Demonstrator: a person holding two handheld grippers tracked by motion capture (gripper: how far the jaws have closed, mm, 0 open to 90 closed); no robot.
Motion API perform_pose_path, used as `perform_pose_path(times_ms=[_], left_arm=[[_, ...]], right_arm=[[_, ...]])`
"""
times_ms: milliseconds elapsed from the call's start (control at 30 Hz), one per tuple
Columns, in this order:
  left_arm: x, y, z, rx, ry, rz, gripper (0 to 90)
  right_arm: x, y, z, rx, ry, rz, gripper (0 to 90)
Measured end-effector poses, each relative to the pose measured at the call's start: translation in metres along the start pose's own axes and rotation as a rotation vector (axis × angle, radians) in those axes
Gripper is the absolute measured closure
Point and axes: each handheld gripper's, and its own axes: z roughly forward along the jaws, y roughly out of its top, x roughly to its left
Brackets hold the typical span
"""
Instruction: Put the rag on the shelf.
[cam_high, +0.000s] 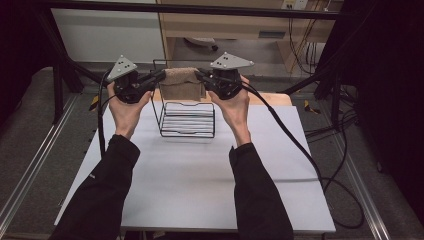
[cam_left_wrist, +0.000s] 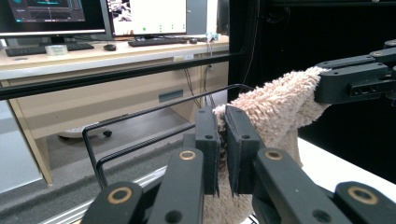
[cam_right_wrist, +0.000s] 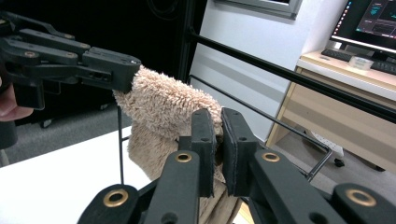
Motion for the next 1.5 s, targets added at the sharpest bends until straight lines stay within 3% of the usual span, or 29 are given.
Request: perform_pose_path(times_ms=[400,533,700,933,1100,1367,1500], left_arm=[[0.000,-0.001,-0.010,0.044,-0.028,-0.021,79.2],[0.002,0.008,-0.012,0.062,-0.022,-0.041,74.6],[0.004,0.027,-0.015,0.047,-0.023,-0.070,72.3],[0.005,0.041,-0.002,0.130,-0.024,-0.076,79.2],[0.004,0.036,0.005,0.208,-0.056,-0.078,89.6],[0.002,0.020,0.000,0.249,-0.090,-0.076,89.9],[0.001,0.013,0.000,0.262,-0.087,-0.066,89.9]], right_arm=[[0.005,-0.009,-0.005,0.025,0.024,-0.005,84.2],[0.006,-0.011,-0.006,0.030,0.032,-0.015,84.3],[0.009,-0.013,-0.006,0.042,0.040,-0.030,84.3],[0.010,-0.015,-0.007,0.053,0.052,-0.040,84.2],[0.009,-0.018,-0.007,0.057,0.062,-0.029,83.9],[0.010,-0.021,-0.006,0.091,0.083,-0.028,80.8],[0.011,-0.023,-0.006,0.102,0.092,-0.025,77.8]])
